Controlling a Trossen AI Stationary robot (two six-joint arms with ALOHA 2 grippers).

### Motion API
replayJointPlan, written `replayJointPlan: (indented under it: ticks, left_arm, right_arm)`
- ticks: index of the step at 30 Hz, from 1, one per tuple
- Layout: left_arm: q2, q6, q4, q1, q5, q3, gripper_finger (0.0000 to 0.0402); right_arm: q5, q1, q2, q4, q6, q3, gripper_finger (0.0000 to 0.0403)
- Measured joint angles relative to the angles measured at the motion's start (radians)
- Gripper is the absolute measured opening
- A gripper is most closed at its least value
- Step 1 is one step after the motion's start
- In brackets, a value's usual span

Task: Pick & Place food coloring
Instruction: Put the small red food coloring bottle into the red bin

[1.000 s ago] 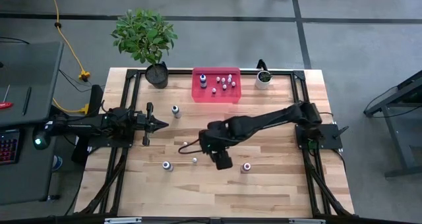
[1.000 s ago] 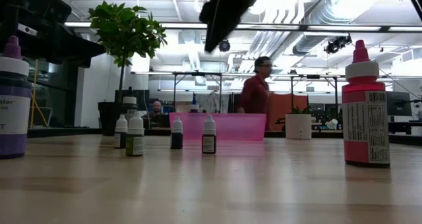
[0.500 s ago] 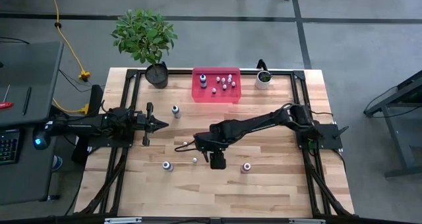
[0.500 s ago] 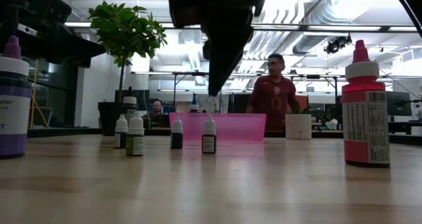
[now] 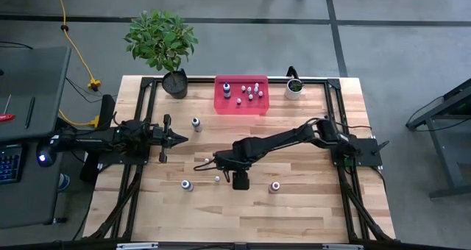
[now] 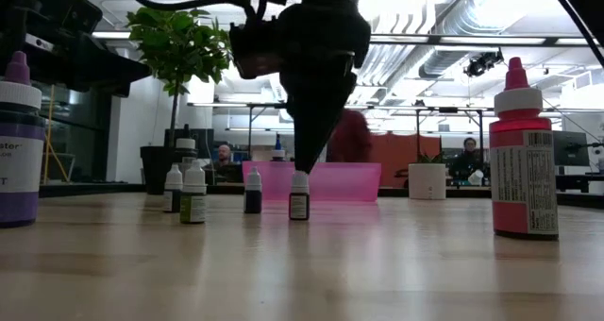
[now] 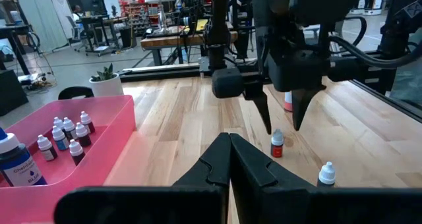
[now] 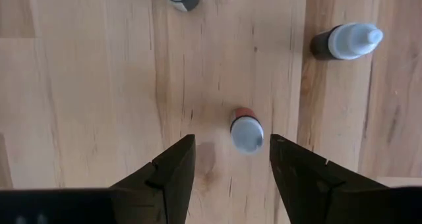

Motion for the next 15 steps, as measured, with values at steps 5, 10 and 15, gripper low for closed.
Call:
replayJointPlan:
  ticks: [5,10,15]
  left_arm:
    - [0.0,0.0,0.0,0.0,0.0,0.0,0.0]
    - [0.0,0.0,0.0,0.0,0.0,0.0,0.0]
    - [0.0,0.0,0.0,0.0,0.0,0.0,0.0]
  right_arm:
    - [0.017,0.0,0.001,0.009,0.015,0.0,0.0185]
    - [0.041,0.0,0.001,0.011,0.004,0.0,0.0182]
    - [0.032,0.0,0.007,0.012,0.008,0.0,0.0183]
